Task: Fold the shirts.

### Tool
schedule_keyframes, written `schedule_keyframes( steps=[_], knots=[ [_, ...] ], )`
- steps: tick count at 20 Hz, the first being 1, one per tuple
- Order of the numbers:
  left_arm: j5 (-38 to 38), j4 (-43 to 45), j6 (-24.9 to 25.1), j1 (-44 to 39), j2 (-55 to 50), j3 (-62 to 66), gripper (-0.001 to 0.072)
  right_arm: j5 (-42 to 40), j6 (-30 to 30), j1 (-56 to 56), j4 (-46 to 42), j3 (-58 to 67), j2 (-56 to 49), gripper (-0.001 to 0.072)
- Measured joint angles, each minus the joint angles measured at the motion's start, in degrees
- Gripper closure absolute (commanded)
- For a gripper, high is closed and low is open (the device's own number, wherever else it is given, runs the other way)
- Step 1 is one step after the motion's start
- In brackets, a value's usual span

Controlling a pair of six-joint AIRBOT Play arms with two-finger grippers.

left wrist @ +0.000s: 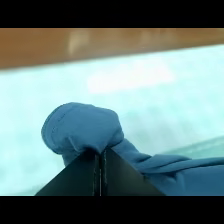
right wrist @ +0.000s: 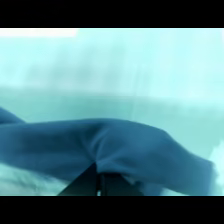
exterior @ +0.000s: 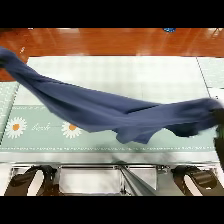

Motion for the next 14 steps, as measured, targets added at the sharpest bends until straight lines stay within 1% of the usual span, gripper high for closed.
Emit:
schedule_keyframes(
  steps=[2, 5, 8, 9, 10, 11, 12, 13, 14],
  knots=[
    [2.23, 0.39, -0.22, -0.22, -3.19, -5.29, 0.0689, -4.04, 0.24, 0.02, 0.61, -9.53, -0.92, 0.0692],
    [6.47, 0.57, 0.09, -0.66, -12.81, -9.88, 0.0689, -13.22, -0.11, 0.02, 1.99, -20.39, -6.73, 0.0692],
    [10.45, -1.2, 0.35, -1.18, -25.83, -10.05, 0.0689, -23.54, -1.55, 0.0, 3.48, -24.79, -16.63, 0.0692],
    [11.13, -2.51, 0.46, -1.29, -29.97, -9.49, 0.0656, -26.88, -1.95, 0.0, 4.26, -25.29, -20.22, 0.0692],
    [11.45, -4.37, 0.5, -1.4, -34.07, -8.79, 0.045, -29.94, -2.47, 0.0, 5.25, -25.33, -24.02, 0.0691],
    [12.07, -6.54, 0.5, -1.46, -37.81, -8.02, 0.0211, -32.76, -2.8, 0.0, 6.36, -24.79, -27.89, 0.0654],
    [11.98, -8.66, 0.24, -1.51, -40.83, -7.19, 0.0198, -34.75, -3.02, -0.13, 7.13, -23.76, -31.26, 0.0394],
    [11.56, -10.01, 0.13, -1.46, -43.34, -6.12, 0.0198, -36.37, -3.13, -0.46, 7.91, -22.05, -34.69, 0.0304],
    [10.23, -11.45, -0.04, -1.14, -45.51, -4.66, 0.0199, -36.98, -3.37, -1.09, 8.74, -19.89, -37.48, 0.0304]
  ],
)
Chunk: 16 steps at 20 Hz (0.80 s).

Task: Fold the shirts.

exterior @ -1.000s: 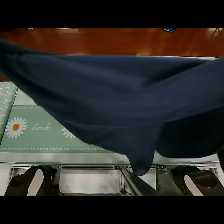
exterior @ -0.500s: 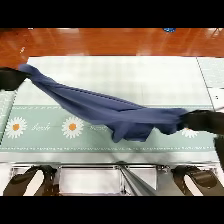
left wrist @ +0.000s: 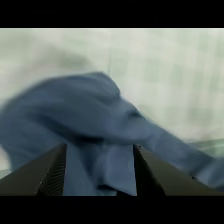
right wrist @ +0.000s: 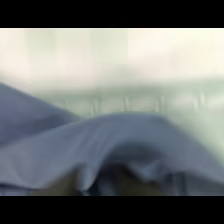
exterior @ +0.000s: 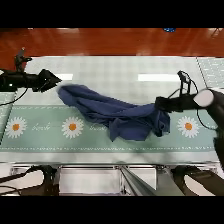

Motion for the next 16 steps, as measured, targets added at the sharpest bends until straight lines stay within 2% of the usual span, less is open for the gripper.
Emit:
schedule_keyframes(
  steps=[3, 7, 11, 16],
  knots=[
    [-4.9, -1.66, -0.7, 2.54, -2.54, 4.0, 0.02, 2.95, -1.22, -4.72, 1.68, 8.35, -5.27, 0.0305],
    [-10.38, -0.22, -1.27, 7.54, 0.31, 2.32, 0.02, 8.59, -3.21, -15.34, 0.9, 12.28, -3.21, 0.0306],
    [-11.67, 0.68, -1.05, 7.69, 4.2, -11.89, 0.02, 10.93, -4.31, -23.41, -0.9, 3.13, 3.85, 0.0306],
    [-6.86, -2.4, 0.81, 1.77, 5.51, -28.7, 0.02, 10.14, -5.92, -26.62, 0.02, -9.44, 11.69, 0.0306]
  ],
)
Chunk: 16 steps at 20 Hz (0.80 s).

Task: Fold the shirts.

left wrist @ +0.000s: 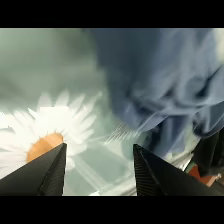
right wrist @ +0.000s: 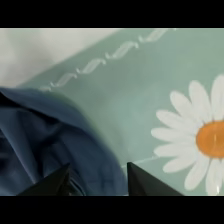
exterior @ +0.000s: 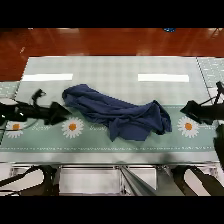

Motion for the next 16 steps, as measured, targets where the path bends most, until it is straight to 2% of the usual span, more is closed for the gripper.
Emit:
schedule_keyframes(
  steps=[5, 8, 9, 10, 11, 13, 16],
  knots=[
    [8.39, -6.51, 0.85, -12.5, -0.07, -5.18, 0.0201, -0.46, -1.95, -0.66, 4.31, -3.58, 2.4, 0.0306],
    [16.31, -12.26, 0.09, -19.89, -0.07, -5.88, 0.0215, -0.26, -2.4, -0.74, 5.49, -4.13, 2.78, 0.0306],
    [19.1, -13.66, -0.63, -21.9, -0.07, -5.9, 0.0355, -0.07, -2.4, -0.76, 5.68, -4.22, 2.86, 0.0306],
    [21.86, -14.23, -1.2, -23.39, -0.2, -5.7, 0.0603, -0.04, -2.45, -0.76, 5.9, -4.28, 2.91, 0.0306],
    [24.22, -14.19, -1.6, -24.68, -0.35, -5.29, 0.0688, 0.17, -2.51, -0.76, 6.01, -4.33, 2.91, 0.0306],
    [25.59, -15.67, -1.57, -25.99, -0.61, -3.54, 0.0689, 0.15, -2.56, -0.83, 6.08, -4.44, 2.97, 0.0306],
    [22.88, -16.46, 0.63, -25.42, -0.79, 0.13, 0.0689, 0.39, -1.92, -2.91, 4.81, -4.44, 2.97, 0.0306]
  ],
)
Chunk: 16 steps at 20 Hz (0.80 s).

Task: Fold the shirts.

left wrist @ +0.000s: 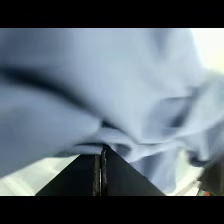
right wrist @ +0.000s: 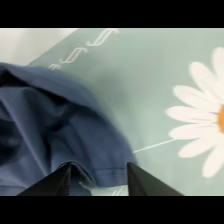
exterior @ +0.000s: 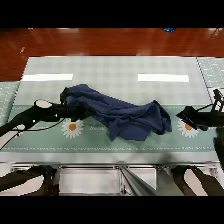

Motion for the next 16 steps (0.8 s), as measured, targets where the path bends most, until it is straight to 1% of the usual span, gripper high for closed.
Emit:
schedule_keyframes(
  steps=[4, 7, 12, 16],
  knots=[
    [-4.79, -0.46, 2.01, 3.06, 0.24, 3.82, 0.0689, 1.84, 0.33, -6.56, -4.09, -0.31, -0.13, 0.0306],
    [-6.43, -0.39, 2.99, 4.31, 0.35, 4.92, 0.0689, 3.48, -2.23, -10.14, -4.57, -2.32, -1.81, 0.0306],
    [-7.67, -0.33, 3.52, 4.9, 0.37, 5.46, 0.0689, 4.85, -11.52, -12.02, 3.04, -5.38, -9.38, 0.0306],
    [-7.82, -0.31, 3.65, 5.01, 0.37, 5.57, 0.0689, 4.98, -18.8, -12.37, 12.33, -5.99, -16.63, 0.0307]
  ],
)
